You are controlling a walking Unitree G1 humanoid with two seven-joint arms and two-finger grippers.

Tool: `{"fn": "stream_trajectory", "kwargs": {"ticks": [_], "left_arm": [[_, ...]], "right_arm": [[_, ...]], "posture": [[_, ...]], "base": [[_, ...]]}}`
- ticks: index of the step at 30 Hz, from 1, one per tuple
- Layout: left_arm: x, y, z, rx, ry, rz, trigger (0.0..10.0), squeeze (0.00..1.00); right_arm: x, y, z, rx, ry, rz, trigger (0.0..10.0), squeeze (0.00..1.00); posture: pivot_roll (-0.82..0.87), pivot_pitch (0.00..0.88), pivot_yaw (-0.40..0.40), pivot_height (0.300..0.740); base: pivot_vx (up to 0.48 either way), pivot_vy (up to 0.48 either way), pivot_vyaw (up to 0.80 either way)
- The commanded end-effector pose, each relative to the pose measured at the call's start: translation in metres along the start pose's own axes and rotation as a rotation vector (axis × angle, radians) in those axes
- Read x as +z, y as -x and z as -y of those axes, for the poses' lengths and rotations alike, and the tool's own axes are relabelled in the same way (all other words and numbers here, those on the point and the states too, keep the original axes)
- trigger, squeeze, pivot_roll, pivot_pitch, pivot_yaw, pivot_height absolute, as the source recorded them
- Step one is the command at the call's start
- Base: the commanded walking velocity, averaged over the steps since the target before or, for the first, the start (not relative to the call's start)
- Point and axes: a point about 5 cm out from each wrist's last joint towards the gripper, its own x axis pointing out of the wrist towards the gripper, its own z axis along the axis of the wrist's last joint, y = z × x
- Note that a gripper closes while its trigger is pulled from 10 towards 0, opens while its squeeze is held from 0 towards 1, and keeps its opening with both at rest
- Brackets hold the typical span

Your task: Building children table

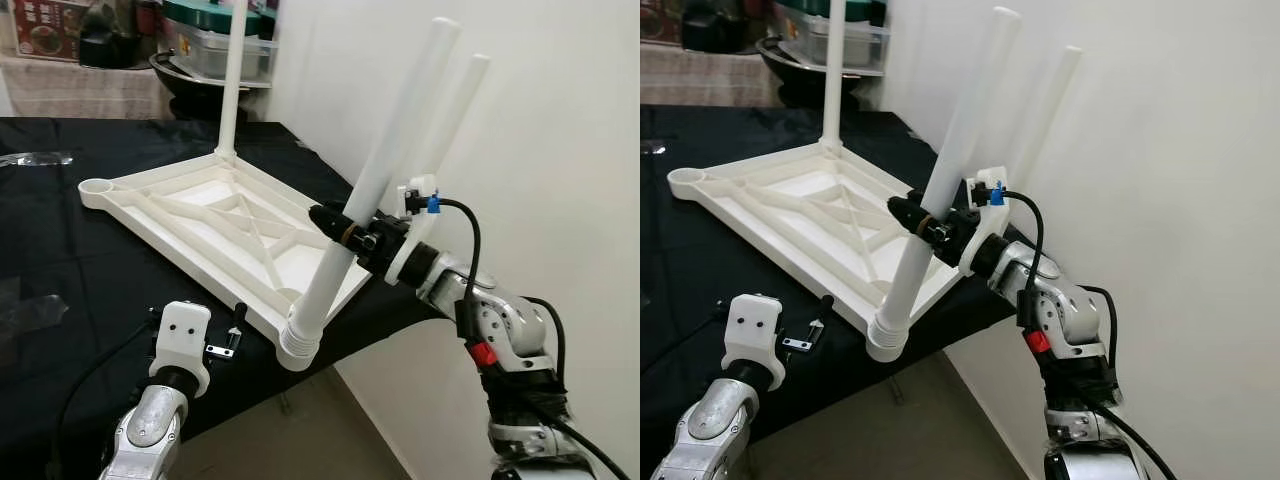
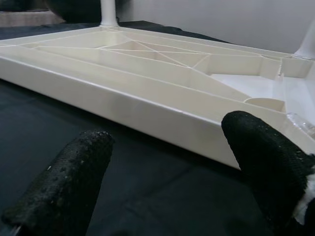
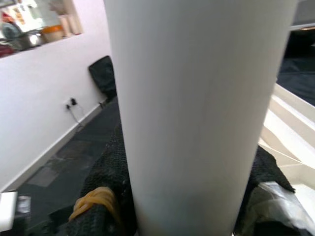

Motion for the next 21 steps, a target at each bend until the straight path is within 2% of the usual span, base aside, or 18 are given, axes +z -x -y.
{"fn": "stream_trajectory", "kwargs": {"ticks": [1,2,3,6,7,8,9,10,11,12,14,15,19,21], "left_arm": [[0.0,0.001,0.004,-0.012,-0.003,-0.003,10.0,0.0],[0.0,0.001,0.004,-0.01,-0.002,-0.003,10.0,0.0],[0.0,0.001,0.004,-0.01,-0.002,-0.003,10.0,0.0],[-0.001,0.002,0.003,-0.003,-0.002,-0.005,10.0,0.0],[-0.001,0.002,0.003,-0.003,-0.002,-0.005,10.0,0.0],[-0.001,0.002,0.003,-0.003,-0.003,-0.006,10.0,0.0],[-0.001,0.002,0.003,-0.003,-0.003,-0.006,10.0,0.0],[-0.002,0.002,0.003,-0.003,-0.005,-0.011,10.0,0.0],[-0.002,0.002,0.003,-0.002,-0.007,-0.015,10.0,0.0],[-0.002,0.002,0.003,-0.002,-0.007,-0.015,10.0,0.0],[-0.004,0.002,0.003,0.001,-0.011,-0.023,10.0,0.0],[-0.004,0.002,0.003,0.002,-0.012,-0.024,10.0,0.0],[-0.004,0.002,0.002,0.003,-0.014,-0.024,10.0,0.0],[-0.004,0.002,0.002,0.004,-0.015,-0.025,10.0,0.0]], "right_arm": [[0.008,0.013,0.022,-0.172,0.032,0.018,0.0,0.0],[0.004,0.018,0.034,-0.301,0.065,-0.035,0.0,0.0],[0.004,0.018,0.034,-0.301,0.065,-0.035,0.0,0.0],[-0.008,0.061,0.085,-0.851,0.143,-0.129,0.0,0.0],[-0.008,0.061,0.085,-0.851,0.143,-0.129,0.0,0.0],[-0.009,0.075,0.094,-0.973,0.177,-0.139,0.0,0.0],[-0.009,0.075,0.094,-0.973,0.177,-0.139,0.0,0.0],[-0.011,0.097,0.107,-1.149,0.198,-0.132,0.0,0.0],[-0.012,0.112,0.114,-1.261,0.21,-0.128,0.0,0.0],[-0.012,0.112,0.114,-1.261,0.21,-0.128,0.0,0.0],[-0.02,0.135,0.121,-1.436,0.161,-0.101,0.0,0.0],[-0.023,0.138,0.121,-1.47,0.124,-0.072,0.0,0.0],[-0.026,0.137,0.119,-1.48,0.089,-0.044,0.0,0.0],[-0.03,0.131,0.116,-1.46,0.061,-0.029,0.0,0.0]], "posture": [[0.13,0.0,-0.228,0.74],[0.13,0.0,-0.231,0.74],[0.13,0.0,-0.231,0.74],[0.13,0.0,-0.228,0.74],[0.13,0.0,-0.228,0.74],[0.12,0.0,-0.225,0.74],[0.12,0.0,-0.225,0.74],[0.12,0.0,-0.226,0.74],[0.12,0.0,-0.226,0.74],[0.12,0.0,-0.226,0.74],[0.12,0.0,-0.223,0.74],[0.12,0.0,-0.223,0.74],[0.12,0.0,-0.223,0.74],[0.13,0.0,-0.223,0.74]], "base": [[0.0,0.0,0.0],[0.0,0.0,0.0],[0.0,0.0,0.0],[0.0,0.0,0.0],[0.0,0.0,0.0],[0.0,0.0,0.0],[0.0,0.0,0.0],[0.0,0.0,0.0],[0.0,0.0,0.0],[0.0,0.0,0.0],[0.0,0.0,0.0],[0.0,0.0,0.0],[0.0,0.0,0.0],[0.0,0.0,0.0]]}}
